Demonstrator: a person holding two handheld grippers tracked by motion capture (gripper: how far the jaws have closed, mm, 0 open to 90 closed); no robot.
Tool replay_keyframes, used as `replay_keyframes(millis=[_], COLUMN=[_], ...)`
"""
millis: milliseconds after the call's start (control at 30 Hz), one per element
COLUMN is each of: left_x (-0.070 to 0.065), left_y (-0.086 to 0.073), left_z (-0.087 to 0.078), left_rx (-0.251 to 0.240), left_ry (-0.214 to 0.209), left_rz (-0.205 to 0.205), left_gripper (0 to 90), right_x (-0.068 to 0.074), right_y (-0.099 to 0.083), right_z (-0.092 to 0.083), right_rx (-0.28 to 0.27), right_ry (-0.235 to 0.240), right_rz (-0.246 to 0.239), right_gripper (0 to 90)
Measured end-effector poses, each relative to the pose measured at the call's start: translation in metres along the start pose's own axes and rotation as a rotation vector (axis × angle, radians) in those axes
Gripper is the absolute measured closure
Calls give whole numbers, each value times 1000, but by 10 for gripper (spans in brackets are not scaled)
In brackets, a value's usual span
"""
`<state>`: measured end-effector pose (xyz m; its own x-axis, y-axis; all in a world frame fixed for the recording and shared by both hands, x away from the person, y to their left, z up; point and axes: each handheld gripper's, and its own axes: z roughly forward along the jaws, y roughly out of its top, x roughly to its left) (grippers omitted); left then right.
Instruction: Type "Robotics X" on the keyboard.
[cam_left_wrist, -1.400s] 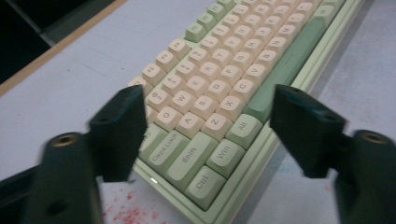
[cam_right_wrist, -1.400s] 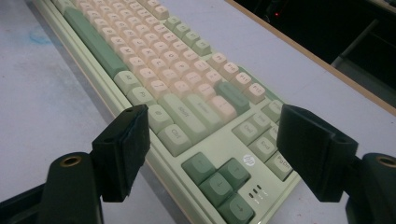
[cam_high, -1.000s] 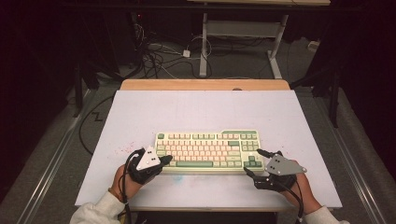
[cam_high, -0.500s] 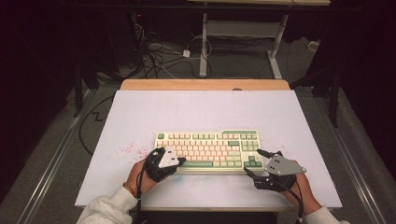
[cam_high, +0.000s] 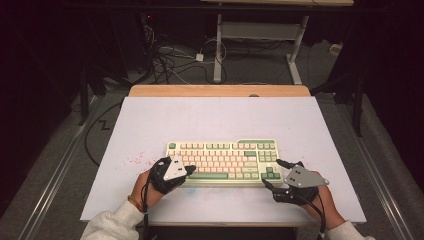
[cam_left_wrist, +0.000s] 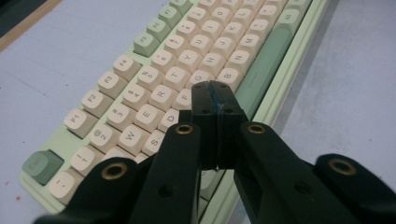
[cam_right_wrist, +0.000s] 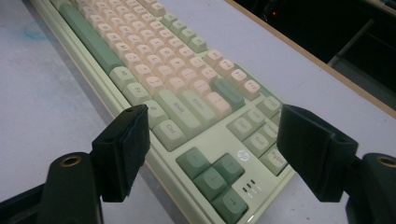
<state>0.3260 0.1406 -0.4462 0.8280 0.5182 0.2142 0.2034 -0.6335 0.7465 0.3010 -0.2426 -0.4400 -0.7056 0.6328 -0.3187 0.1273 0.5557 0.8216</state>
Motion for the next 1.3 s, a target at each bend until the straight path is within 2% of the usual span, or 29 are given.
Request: replay_keyframes(millis=[200, 300, 367, 433, 500, 567, 700, 733, 800, 867, 1200, 1300], left_x=[5, 8, 9, 9, 7, 7, 6, 7, 6, 7, 10, 10], left_y=[-2, -4, -5, -7, -8, -9, -12, -13, -15, -16, -26, -27], left_z=[-6, -9, -11, -12, -12, -12, -11, -11, -12, -14, -24, -28], left_rx=[-10, -24, -28, -18, -8, -19, -31, -39, -47, -53, -49, -53], left_ry=[29, 47, 57, 64, 93, 100, 106, 120, 136, 133, 158, 166], left_rz=[-3, -15, -16, 3, 20, 10, 6, 4, -15, -18, -29, -36], left_gripper=[834, 774, 664, 646, 506, 397, 305, 288, 194, 195, 192, 192], right_x=[-1, -2, -4, -5, -5, -6, -7, -8, -9, -9, -11, -13], right_y=[0, 0, 0, 0, 0, 0, 0, 0, 0, 0, 1, 1], right_z=[0, -1, -1, -2, -3, -4, -5, -5, -5, -6, -6, -5], right_rx=[-1, -4, -2, 0, -3, -7, -15, -20, -21, -24, -14, -6], right_ry=[-1, -4, -6, -5, -7, 1, 8, 10, 18, 20, 26, 34], right_rz=[2, 5, 12, 17, 23, 33, 42, 49, 52, 55, 47, 50], right_gripper=[264, 263, 264, 270, 282, 293, 330, 347, 394, 444, 537, 623])
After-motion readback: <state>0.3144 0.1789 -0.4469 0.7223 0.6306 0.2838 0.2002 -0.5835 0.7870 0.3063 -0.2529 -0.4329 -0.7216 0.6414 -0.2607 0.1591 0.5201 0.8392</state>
